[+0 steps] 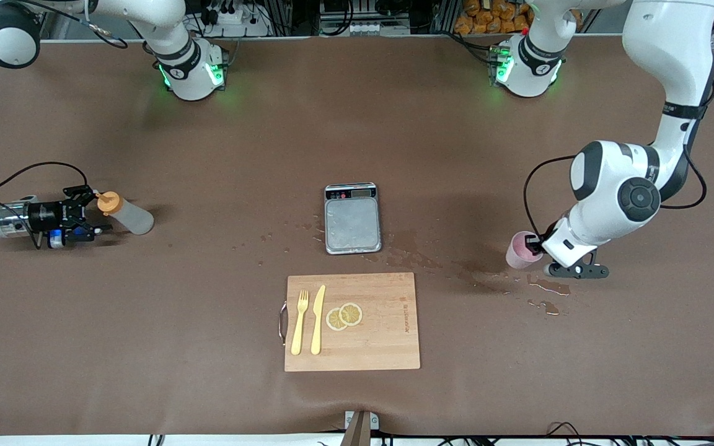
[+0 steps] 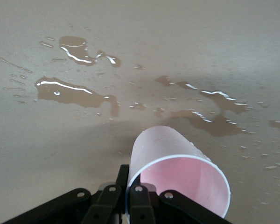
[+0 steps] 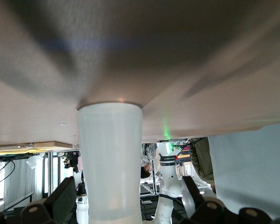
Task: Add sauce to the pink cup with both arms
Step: 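Carry the pink cup onto the scale with the left gripper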
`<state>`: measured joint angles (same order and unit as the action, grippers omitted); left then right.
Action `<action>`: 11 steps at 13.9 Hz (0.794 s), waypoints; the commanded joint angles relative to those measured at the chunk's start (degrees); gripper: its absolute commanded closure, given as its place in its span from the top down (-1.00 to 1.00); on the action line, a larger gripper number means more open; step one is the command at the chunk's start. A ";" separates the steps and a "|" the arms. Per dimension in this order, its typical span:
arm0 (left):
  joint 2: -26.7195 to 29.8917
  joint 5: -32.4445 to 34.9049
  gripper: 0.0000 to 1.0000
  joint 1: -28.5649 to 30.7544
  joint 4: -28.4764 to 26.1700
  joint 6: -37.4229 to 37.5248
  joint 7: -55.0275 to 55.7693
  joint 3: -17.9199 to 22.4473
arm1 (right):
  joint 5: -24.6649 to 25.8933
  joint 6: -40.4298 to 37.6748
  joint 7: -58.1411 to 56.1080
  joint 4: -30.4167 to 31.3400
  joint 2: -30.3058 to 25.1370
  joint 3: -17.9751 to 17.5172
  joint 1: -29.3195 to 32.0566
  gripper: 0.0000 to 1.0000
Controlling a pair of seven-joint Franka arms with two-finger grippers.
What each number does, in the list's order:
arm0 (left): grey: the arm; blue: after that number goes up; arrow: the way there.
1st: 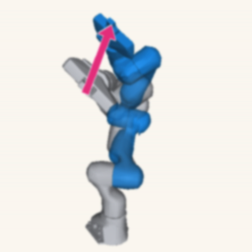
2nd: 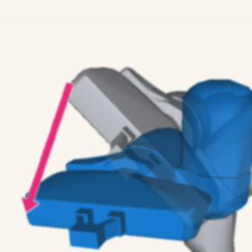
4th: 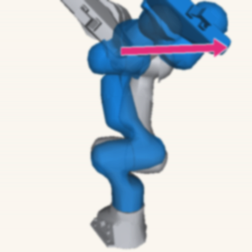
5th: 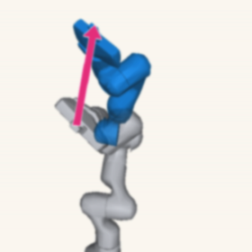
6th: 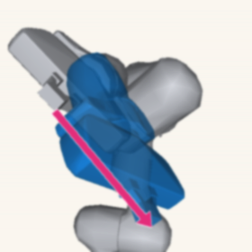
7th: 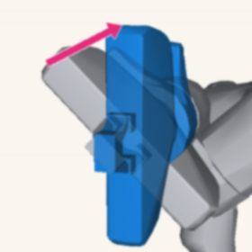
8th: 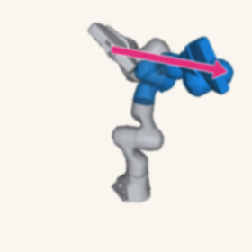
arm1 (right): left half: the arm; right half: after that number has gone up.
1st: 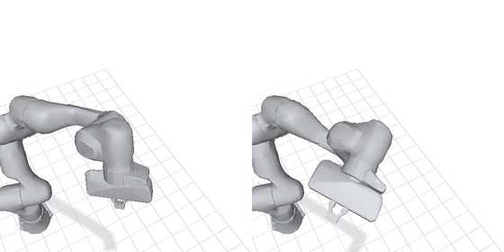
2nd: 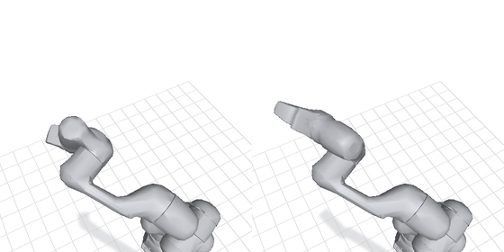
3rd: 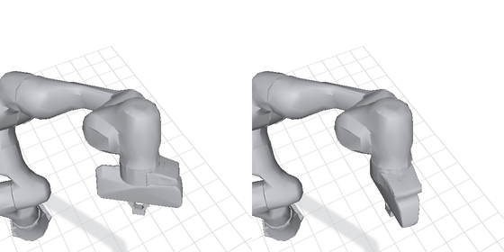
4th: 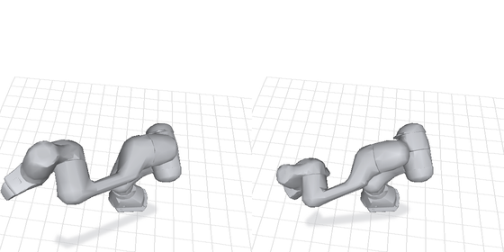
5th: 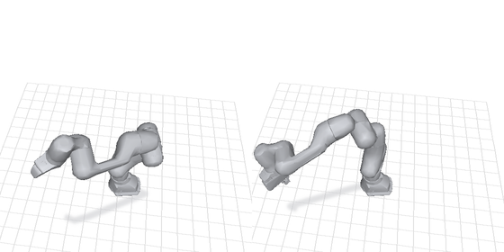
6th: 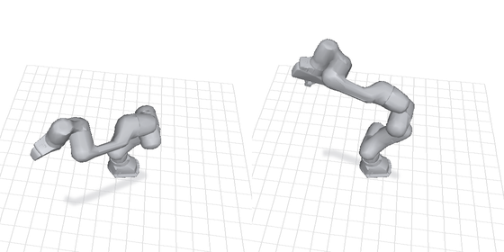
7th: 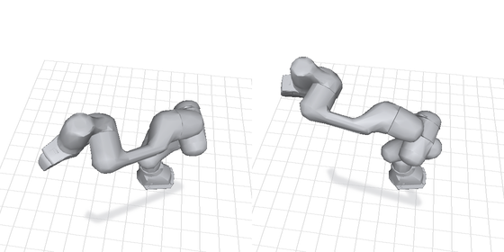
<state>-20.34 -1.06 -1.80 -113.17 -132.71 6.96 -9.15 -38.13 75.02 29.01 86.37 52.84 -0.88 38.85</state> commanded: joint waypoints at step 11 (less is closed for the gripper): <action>-1.10 -0.43 -1.00 -11.63 8.30 10.45 36.26 -14.32 | -1.16 -1.19 -2.56 -0.85 1.82 -0.61 -4.48 1.00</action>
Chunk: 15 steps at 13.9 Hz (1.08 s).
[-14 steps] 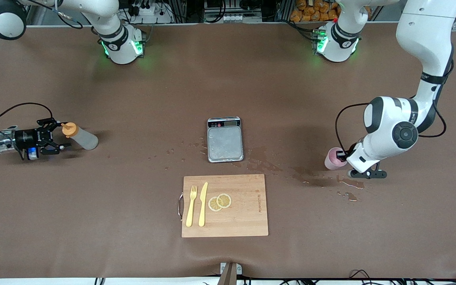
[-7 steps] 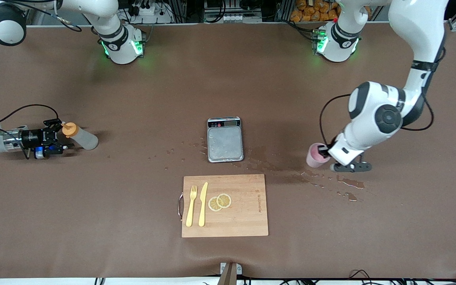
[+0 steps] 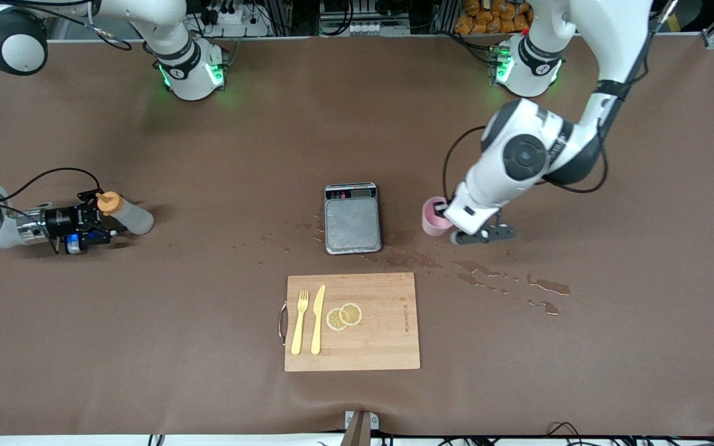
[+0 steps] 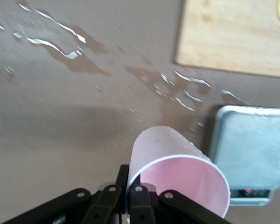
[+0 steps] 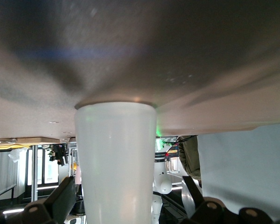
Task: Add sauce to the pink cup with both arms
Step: 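Carry the pink cup onto the scale with the left gripper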
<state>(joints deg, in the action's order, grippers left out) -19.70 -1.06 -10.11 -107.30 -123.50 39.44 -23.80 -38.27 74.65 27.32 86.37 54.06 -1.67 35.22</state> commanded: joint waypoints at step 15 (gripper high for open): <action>-20.56 3.61 -1.00 -19.76 22.49 -1.65 18.48 5.25 | -0.76 -3.72 -0.79 -1.73 -0.88 0.26 -1.12 -0.14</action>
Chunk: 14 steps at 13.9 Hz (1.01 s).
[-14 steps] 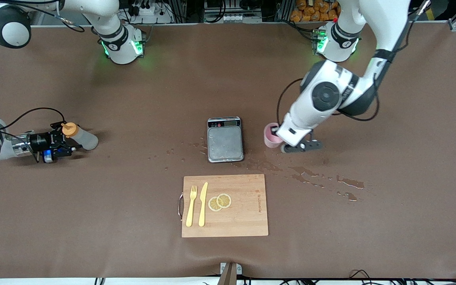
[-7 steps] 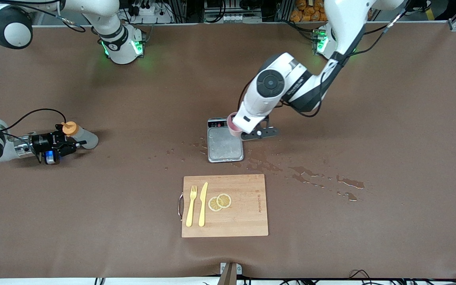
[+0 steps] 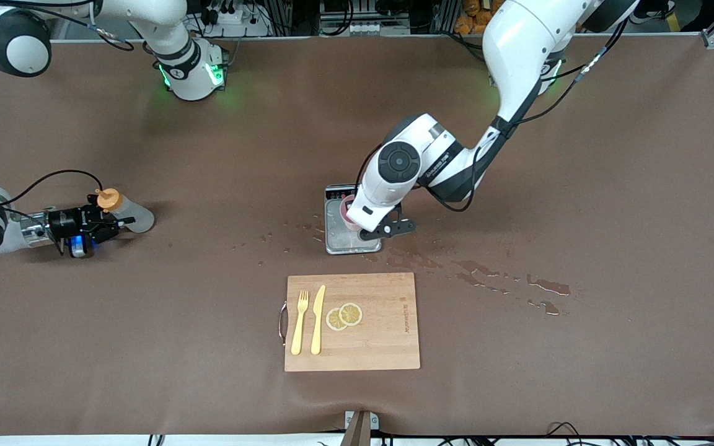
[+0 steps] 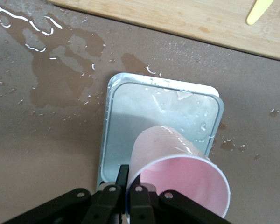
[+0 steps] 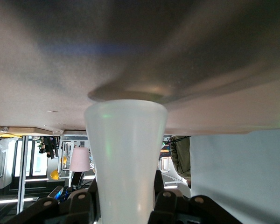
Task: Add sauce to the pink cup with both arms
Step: 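Carry the pink cup onto the scale with the left gripper, then release the cup on the scale while the right gripper lifts the bottle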
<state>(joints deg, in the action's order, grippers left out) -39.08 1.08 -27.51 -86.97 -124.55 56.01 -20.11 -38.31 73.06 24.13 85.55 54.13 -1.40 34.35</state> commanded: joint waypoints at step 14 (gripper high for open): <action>-2.58 4.28 1.00 -7.55 2.15 -7.82 3.32 5.70 | 0.95 -8.02 23.58 -10.40 -5.26 -0.01 -10.00 -0.02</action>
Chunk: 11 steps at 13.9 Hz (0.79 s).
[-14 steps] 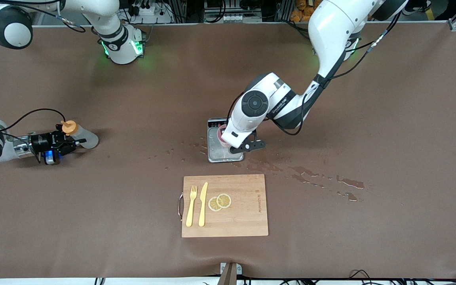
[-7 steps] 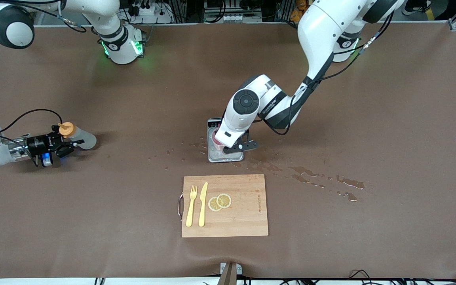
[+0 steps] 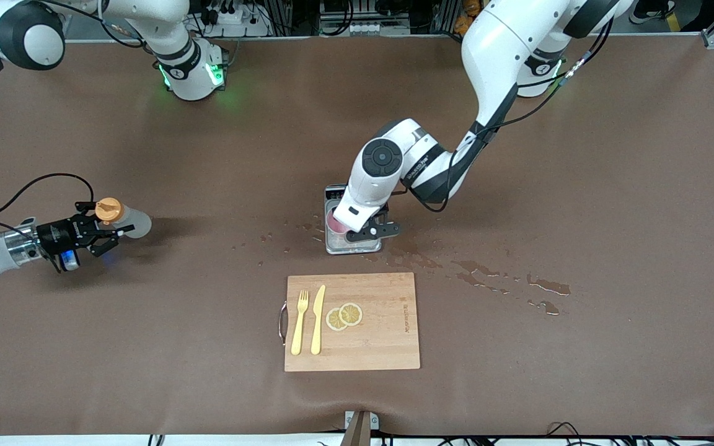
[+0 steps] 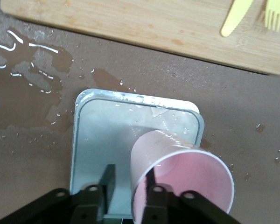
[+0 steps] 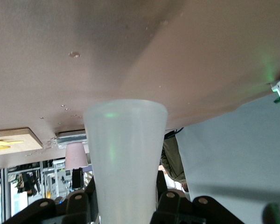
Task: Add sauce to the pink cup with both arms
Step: 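Release the cup on the scale while the right gripper lifts the bottle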
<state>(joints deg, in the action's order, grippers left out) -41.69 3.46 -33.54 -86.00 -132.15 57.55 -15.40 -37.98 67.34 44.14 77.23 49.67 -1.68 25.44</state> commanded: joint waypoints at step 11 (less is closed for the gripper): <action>11.62 2.17 1.00 4.08 1.01 7.78 0.89 0.90 | 7.83 -3.62 21.14 -7.62 -6.59 0.27 -11.11 -0.04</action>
<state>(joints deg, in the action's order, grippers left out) -33.11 4.14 -31.41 -83.90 -126.36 57.60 -14.49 -31.95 64.89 60.90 70.83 44.91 -1.68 16.21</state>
